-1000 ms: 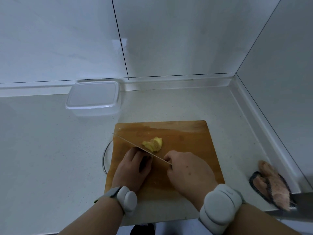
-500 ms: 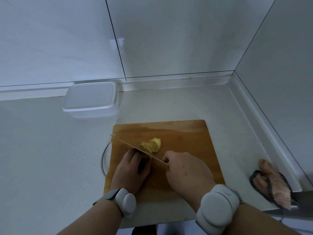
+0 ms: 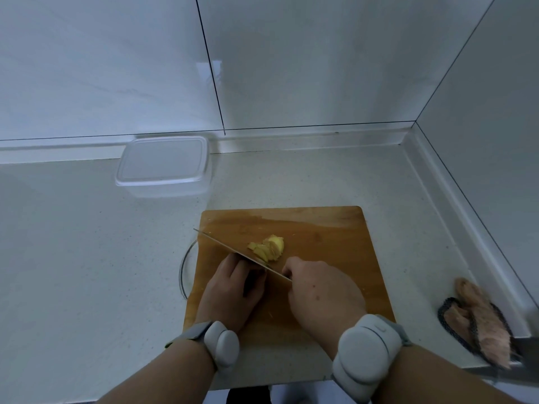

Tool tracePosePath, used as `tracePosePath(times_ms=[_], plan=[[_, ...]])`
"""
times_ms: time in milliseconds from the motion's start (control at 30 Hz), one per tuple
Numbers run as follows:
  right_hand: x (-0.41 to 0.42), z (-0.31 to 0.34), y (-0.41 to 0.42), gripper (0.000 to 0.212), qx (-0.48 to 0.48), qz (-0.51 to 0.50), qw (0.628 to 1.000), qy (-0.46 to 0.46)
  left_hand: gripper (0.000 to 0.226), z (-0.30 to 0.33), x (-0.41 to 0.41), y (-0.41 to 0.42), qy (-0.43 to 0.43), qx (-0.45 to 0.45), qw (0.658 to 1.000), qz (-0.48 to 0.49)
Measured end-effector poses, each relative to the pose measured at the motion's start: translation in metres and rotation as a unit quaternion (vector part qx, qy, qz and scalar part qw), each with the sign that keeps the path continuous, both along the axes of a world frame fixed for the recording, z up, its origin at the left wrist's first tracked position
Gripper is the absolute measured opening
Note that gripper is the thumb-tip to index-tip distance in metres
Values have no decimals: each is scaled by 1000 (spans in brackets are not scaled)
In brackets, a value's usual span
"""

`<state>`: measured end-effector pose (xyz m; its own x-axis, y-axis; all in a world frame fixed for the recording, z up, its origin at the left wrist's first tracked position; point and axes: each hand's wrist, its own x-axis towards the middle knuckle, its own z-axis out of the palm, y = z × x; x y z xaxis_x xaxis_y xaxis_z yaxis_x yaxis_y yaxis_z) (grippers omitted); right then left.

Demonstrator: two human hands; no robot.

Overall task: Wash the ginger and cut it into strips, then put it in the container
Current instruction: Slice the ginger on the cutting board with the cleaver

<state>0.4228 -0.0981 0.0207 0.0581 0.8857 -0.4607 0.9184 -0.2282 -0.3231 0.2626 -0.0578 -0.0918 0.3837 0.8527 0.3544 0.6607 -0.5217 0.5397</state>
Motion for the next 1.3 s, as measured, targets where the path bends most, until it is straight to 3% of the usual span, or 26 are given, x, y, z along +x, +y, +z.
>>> tracePosePath(times_ms=[1300], plan=[[-4, 4, -7, 26, 1, -16, 1000, 3, 30, 0, 1, -1, 29, 13, 999, 35]])
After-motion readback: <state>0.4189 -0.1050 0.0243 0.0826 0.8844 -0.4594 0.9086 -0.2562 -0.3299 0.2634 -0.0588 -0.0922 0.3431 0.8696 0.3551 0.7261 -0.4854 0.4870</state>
